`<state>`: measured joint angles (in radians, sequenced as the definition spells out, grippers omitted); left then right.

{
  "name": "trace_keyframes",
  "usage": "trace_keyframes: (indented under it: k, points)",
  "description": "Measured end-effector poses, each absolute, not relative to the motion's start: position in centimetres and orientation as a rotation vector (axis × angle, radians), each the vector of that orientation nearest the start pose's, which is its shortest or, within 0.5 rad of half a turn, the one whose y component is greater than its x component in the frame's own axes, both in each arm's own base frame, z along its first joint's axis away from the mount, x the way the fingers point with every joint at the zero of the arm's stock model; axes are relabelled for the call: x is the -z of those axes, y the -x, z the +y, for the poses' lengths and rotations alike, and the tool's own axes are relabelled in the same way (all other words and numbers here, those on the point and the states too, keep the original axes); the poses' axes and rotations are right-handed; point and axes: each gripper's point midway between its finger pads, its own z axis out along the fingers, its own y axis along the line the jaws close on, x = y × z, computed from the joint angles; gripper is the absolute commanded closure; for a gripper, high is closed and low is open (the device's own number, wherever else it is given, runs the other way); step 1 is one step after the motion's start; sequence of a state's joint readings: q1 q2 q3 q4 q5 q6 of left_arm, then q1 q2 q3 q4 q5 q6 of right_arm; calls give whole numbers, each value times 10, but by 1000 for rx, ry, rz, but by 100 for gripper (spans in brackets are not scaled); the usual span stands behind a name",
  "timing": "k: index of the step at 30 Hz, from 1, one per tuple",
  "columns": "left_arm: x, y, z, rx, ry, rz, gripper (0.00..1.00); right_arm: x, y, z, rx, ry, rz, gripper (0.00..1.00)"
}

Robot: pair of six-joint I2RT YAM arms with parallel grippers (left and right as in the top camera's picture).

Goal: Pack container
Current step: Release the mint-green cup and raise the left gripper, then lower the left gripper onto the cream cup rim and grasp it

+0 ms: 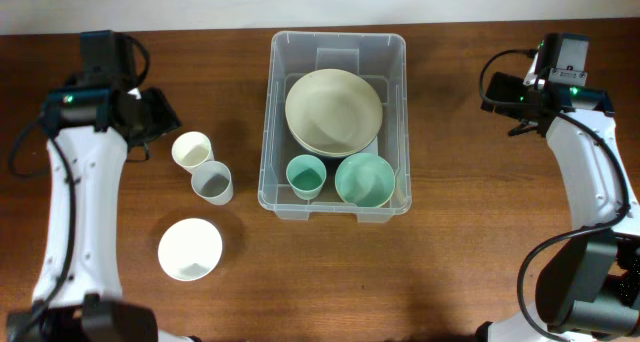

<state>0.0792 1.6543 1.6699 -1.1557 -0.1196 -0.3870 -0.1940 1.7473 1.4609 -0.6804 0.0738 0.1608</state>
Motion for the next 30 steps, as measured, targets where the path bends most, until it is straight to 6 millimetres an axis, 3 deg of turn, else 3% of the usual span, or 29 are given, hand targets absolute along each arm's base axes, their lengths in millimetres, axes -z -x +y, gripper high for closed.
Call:
trace_keyframes:
  k: [10,15,30]
  points:
    - [-158,-398,49,-83,679,2775,37,-160,-447,-101,107,-476,2492,1]
    - [-133,-400,49,-97,697,2836,54,-160,-447,-101,107,-477,2492,1]
    - [-81,-405,47,-105,716,2950,54,-160,-447,-101,107,-477,2492,1]
